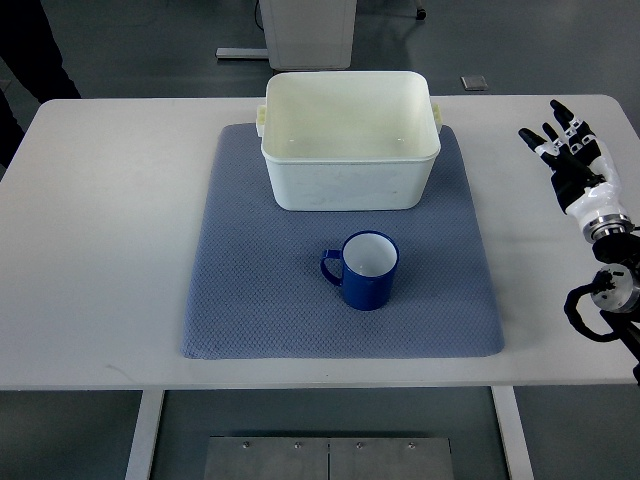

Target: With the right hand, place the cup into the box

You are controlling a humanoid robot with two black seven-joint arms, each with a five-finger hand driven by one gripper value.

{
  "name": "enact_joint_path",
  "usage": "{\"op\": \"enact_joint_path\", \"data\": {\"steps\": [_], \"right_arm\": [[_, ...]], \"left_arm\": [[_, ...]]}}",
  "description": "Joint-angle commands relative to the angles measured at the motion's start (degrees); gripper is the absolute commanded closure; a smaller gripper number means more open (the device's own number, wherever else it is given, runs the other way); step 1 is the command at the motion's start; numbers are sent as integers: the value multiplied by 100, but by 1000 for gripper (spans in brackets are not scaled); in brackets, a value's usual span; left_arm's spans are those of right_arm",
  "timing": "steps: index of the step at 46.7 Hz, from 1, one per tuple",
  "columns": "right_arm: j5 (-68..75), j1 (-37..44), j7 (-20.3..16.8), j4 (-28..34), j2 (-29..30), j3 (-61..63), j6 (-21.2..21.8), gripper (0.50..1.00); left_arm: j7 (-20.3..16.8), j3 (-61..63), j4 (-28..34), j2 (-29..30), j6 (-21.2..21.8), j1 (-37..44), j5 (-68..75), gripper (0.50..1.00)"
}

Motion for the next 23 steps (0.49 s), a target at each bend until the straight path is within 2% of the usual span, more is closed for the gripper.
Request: {"op": "enact_joint_path", "data": {"steps": [1,23], "right_arm": [[0,0,0,0,0,0,0,500],[-26,0,9,18,-34,-140,8,500]], "left_arm": [[0,0,0,0,-1,11,2,500],[0,-18,9,0,-1,11,2,500]]}}
